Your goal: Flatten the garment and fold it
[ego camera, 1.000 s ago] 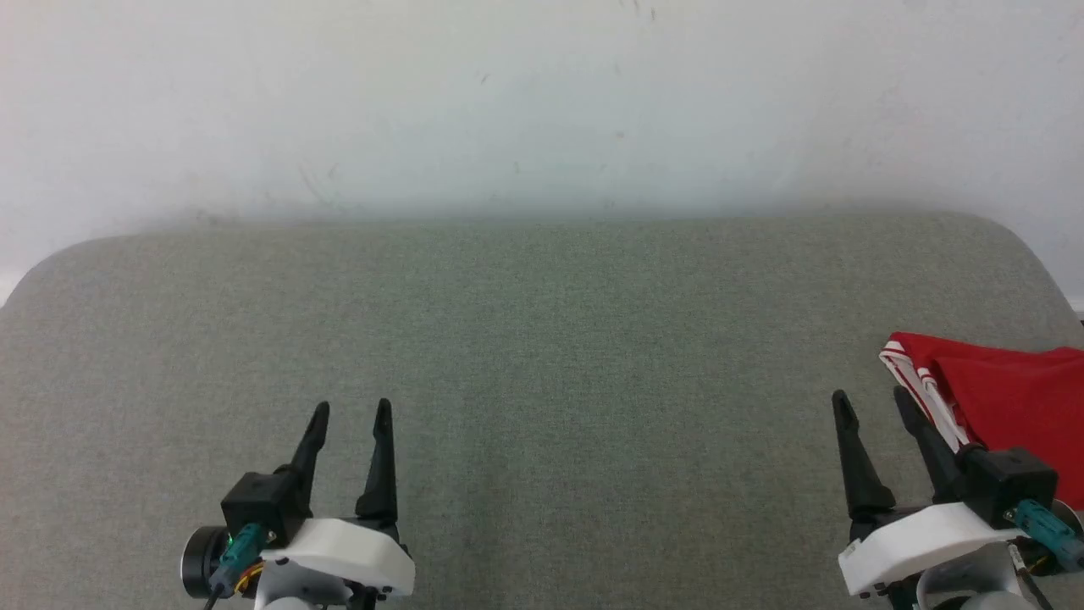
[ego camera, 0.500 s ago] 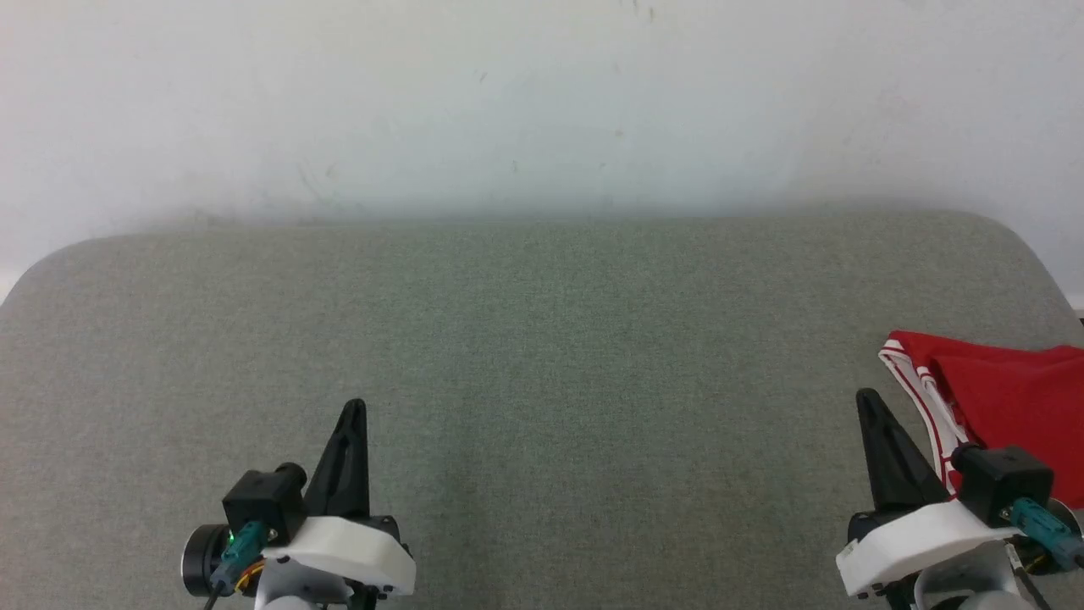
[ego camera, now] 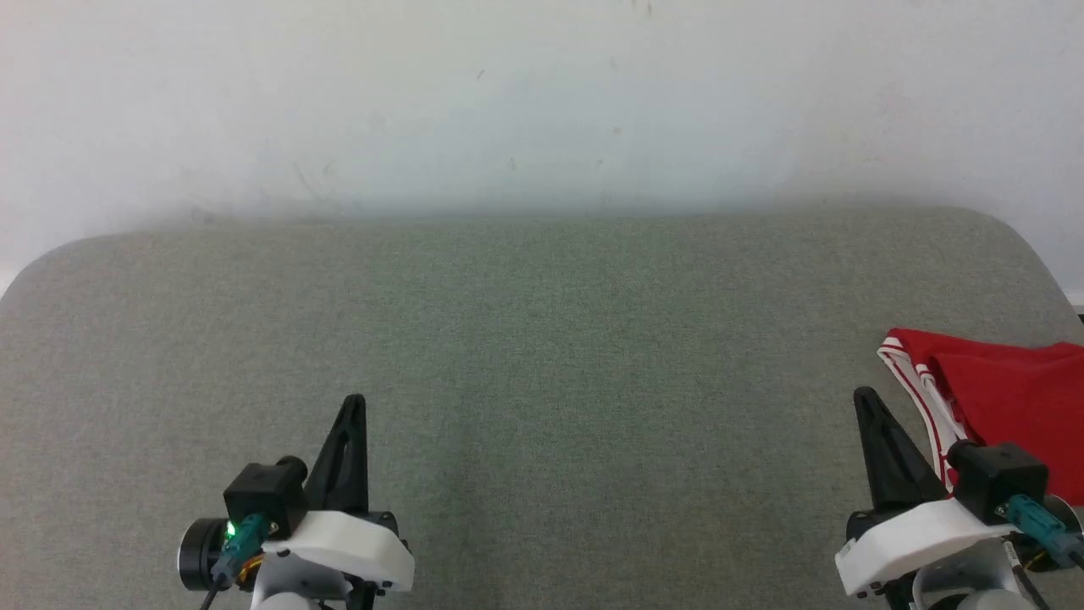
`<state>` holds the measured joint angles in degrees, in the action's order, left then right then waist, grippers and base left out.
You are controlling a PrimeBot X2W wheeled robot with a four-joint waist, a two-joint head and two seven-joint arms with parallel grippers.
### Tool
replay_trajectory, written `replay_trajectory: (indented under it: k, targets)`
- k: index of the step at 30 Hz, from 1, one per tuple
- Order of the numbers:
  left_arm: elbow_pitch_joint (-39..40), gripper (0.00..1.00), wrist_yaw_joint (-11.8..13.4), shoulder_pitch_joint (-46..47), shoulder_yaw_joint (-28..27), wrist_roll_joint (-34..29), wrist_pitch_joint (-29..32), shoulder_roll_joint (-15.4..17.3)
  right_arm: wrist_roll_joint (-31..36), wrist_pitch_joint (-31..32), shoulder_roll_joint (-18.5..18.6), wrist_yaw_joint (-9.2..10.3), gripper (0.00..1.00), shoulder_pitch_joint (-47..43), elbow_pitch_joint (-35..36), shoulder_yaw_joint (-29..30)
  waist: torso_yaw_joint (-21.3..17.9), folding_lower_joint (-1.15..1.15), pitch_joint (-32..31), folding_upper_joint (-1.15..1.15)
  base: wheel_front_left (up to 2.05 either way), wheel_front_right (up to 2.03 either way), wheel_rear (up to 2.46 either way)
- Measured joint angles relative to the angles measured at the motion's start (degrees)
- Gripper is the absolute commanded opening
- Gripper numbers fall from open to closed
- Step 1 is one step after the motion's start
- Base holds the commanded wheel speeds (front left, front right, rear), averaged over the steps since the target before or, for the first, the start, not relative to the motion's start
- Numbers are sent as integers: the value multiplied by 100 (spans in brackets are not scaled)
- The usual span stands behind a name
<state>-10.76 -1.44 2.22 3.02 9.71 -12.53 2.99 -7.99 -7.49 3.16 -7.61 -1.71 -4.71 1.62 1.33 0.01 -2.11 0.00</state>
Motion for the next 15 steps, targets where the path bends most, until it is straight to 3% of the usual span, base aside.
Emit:
replay_trajectory:
  k: [15]
  targets:
    - [140,0,5,-1,-47,-118,193,0,109,127,0,0,0,8,51,-16,-19,0,30,0,0,0,0]
